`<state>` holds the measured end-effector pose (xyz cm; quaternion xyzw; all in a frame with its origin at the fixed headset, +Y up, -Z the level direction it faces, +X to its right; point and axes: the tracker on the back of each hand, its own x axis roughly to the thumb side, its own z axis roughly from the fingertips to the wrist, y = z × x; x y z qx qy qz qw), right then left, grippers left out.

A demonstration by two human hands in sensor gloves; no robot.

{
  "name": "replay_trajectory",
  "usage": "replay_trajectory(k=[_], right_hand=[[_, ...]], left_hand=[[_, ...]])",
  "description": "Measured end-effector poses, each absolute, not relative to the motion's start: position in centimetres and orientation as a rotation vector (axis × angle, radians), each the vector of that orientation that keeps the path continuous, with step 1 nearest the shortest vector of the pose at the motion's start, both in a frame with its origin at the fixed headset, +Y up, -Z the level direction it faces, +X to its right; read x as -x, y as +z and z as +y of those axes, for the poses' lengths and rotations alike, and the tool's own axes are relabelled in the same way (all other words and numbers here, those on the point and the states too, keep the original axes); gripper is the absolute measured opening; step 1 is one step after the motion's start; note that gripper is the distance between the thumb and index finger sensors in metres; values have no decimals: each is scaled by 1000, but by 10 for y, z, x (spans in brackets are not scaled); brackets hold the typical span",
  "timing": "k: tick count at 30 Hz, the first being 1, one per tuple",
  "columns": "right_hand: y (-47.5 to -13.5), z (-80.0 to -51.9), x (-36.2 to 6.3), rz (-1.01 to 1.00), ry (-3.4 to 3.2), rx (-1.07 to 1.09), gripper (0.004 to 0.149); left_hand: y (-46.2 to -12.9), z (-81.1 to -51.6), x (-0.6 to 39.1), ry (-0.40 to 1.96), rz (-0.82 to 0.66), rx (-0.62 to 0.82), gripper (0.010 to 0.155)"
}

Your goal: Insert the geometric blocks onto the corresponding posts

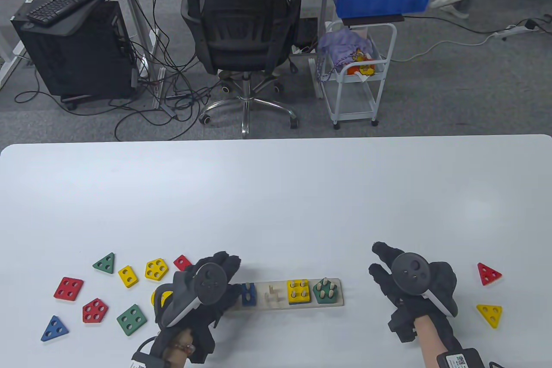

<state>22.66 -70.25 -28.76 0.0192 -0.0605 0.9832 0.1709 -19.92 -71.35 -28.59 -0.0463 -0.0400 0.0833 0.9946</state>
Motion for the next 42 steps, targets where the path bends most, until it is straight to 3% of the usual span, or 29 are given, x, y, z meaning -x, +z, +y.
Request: replay_trajectory(k=[11, 23, 29, 36, 42], right_hand=[[-287, -697, -276, -93, 2798, 254, 56], [-262, -707, -379, 45, 2555, 946, 65], [-253, -720, -401, 373, 2623, 1347, 70], [-263, -751, -394, 687, 2638, 1322, 74], [-273, -754, -382, 627, 2808, 1356, 64]], left_hand=[[-290, -708, 258, 190, 154, 36, 65], [-292, -710, 265, 147, 202, 36, 65], [-292, -712, 263, 140, 201, 48, 65], [-292, -713, 261, 131, 199, 68, 65], [-291, -712, 260, 126, 200, 79, 65]])
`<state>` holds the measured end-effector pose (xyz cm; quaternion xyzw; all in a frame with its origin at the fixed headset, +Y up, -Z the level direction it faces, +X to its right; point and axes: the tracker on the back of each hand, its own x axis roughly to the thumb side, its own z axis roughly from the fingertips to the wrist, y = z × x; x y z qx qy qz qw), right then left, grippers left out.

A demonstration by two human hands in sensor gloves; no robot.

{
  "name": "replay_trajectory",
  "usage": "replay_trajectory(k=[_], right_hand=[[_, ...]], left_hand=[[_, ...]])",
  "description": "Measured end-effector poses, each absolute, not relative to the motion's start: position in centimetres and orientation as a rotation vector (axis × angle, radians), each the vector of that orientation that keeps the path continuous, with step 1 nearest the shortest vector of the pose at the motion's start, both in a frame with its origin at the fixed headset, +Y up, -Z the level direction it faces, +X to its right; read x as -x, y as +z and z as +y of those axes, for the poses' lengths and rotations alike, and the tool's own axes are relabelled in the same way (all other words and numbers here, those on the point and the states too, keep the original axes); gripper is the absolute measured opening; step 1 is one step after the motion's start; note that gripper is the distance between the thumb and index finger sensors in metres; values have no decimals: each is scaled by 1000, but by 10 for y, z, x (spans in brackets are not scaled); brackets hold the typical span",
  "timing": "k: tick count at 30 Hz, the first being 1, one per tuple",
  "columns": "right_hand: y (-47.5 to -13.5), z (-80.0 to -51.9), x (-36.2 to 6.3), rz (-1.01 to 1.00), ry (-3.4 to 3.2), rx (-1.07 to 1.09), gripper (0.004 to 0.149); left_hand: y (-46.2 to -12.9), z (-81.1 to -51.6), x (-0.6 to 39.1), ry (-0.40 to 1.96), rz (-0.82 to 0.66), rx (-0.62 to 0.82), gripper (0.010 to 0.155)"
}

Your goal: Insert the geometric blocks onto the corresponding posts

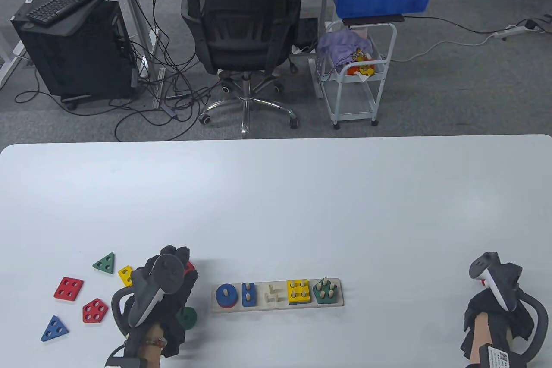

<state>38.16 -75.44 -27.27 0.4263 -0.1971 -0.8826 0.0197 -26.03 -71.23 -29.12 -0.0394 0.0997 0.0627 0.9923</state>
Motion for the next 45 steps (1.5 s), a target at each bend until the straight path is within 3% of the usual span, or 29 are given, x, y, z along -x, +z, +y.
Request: replay_trajectory(k=[8, 20, 24, 29, 38, 41, 45], right_hand=[[-268, -758, -388, -470, -2792, -1326, 61], [-270, -756, -387, -439, -2941, -1281, 60], [-271, -743, -375, -379, -3093, -1163, 60], [-280, -710, -326, -178, -3335, -754, 60], [-281, -676, -146, 73, -3343, 408, 60], [-279, -676, -86, 14, -3173, 662, 60], [-282, -686, -31, 6, -3018, 801, 60]], left_hand=[[-291, -713, 259, 120, 196, 90, 65], [-292, -714, 259, 120, 202, 91, 65], [-292, -714, 259, 121, 203, 90, 65], [-292, -714, 259, 124, 201, 87, 65], [-291, -711, 256, 115, 190, 70, 65], [-291, -712, 256, 121, 182, 71, 65], [-291, -710, 256, 133, 181, 67, 65]])
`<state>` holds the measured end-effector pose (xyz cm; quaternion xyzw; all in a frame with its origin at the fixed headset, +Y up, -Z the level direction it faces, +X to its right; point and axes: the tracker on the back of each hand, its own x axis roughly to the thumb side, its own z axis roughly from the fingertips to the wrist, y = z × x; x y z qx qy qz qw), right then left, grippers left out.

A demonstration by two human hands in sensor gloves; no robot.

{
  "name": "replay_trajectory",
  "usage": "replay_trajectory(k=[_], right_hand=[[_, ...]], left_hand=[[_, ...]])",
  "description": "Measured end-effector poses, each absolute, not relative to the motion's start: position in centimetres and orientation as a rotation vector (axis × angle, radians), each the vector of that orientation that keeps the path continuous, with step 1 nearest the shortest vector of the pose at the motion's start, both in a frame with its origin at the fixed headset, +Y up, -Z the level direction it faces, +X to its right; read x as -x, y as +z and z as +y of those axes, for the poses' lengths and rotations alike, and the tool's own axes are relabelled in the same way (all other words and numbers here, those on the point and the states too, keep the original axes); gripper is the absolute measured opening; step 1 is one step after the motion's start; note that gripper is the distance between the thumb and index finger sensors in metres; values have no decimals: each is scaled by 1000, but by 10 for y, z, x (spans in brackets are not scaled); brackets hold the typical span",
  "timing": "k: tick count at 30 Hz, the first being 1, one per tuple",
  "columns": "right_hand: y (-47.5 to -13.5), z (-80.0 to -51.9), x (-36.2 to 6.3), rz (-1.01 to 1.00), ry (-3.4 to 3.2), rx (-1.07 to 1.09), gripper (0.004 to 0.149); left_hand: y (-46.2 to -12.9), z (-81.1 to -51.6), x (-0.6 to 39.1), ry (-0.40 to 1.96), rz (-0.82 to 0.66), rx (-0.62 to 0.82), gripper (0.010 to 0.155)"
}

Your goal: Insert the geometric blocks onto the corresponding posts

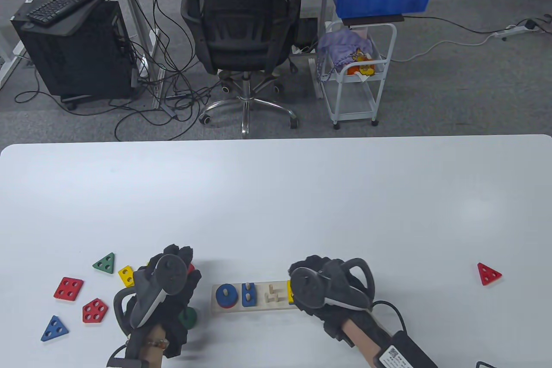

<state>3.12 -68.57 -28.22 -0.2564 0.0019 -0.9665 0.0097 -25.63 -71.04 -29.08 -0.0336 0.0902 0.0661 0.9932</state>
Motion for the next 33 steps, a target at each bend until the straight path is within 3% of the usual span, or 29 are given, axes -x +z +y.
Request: replay_trajectory(k=[8, 33], right_hand=[[-289, -713, 15, -22, -2890, 862, 60], [-288, -717, 19, -69, -2869, 823, 58]], left_hand=[[-291, -710, 256, 137, 175, 73, 65], [-291, -711, 254, 126, 169, 86, 65]])
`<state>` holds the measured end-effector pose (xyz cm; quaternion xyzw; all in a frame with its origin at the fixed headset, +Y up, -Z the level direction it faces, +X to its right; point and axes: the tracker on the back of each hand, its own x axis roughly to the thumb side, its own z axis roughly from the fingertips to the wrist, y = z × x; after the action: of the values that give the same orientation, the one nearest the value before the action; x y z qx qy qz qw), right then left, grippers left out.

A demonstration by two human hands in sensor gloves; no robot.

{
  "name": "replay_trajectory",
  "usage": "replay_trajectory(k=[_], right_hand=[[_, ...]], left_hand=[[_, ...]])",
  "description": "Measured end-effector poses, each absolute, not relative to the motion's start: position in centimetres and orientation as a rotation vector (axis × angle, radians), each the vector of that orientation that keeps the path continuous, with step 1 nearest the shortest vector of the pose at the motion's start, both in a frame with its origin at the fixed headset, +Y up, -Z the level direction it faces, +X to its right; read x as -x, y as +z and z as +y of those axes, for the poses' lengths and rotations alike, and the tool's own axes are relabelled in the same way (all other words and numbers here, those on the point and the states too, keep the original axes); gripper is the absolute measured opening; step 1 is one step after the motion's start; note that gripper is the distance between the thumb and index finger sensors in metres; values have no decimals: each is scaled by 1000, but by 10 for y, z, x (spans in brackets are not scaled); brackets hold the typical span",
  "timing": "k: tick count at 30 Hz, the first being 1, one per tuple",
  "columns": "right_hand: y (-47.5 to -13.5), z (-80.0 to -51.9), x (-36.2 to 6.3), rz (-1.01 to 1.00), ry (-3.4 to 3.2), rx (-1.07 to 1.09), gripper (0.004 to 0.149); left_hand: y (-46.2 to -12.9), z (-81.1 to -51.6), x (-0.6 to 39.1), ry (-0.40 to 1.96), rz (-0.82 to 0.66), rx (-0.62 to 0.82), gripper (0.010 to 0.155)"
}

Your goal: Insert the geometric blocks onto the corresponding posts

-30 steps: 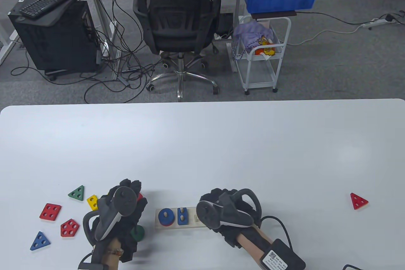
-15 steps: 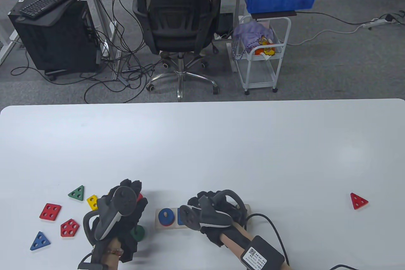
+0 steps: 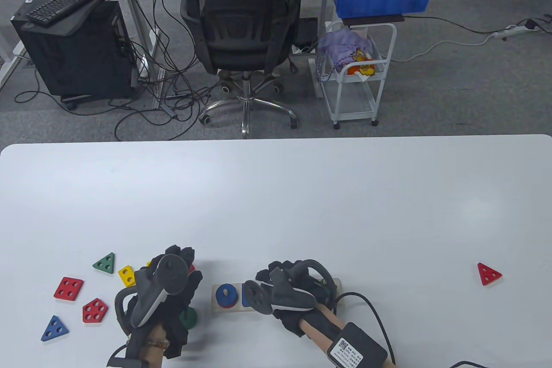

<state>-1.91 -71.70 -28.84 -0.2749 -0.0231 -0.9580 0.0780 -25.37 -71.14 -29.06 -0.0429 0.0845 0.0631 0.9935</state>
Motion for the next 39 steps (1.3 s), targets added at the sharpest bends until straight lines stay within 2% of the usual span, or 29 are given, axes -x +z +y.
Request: replay_trajectory(k=[4, 8, 13, 19, 24, 25, 28, 30, 32, 34, 39], right_hand=[[-287, -713, 16, -65, -2887, 831, 64], [-287, -699, 3, -34, -2934, 801, 64], [-297, -680, -48, 16, -3073, 619, 62], [-308, -674, -142, 93, -3200, 192, 59], [-314, -680, -249, 69, -3268, -426, 57], [-312, -682, -275, 67, -3271, -626, 57], [-302, -693, -330, 93, -3232, -1019, 56], [-295, -704, -357, 25, -3154, -1180, 56], [-291, -715, -376, -14, -3046, -1330, 56], [-289, -725, -388, -76, -2993, -1390, 58], [-296, -746, -398, -267, -2921, -1415, 59]], left_hand=[[-291, -712, 253, 125, 168, 89, 65], [-291, -712, 253, 125, 167, 92, 65], [-290, -712, 252, 128, 166, 90, 65], [-290, -712, 252, 126, 167, 90, 65], [-290, -712, 253, 121, 173, 94, 65], [-290, -712, 253, 120, 174, 95, 65], [-290, -712, 253, 118, 178, 100, 65], [-290, -713, 252, 112, 178, 105, 65], [-290, -714, 252, 106, 178, 109, 65], [-290, -714, 251, 103, 180, 112, 65], [-290, -715, 250, 94, 177, 118, 65]])
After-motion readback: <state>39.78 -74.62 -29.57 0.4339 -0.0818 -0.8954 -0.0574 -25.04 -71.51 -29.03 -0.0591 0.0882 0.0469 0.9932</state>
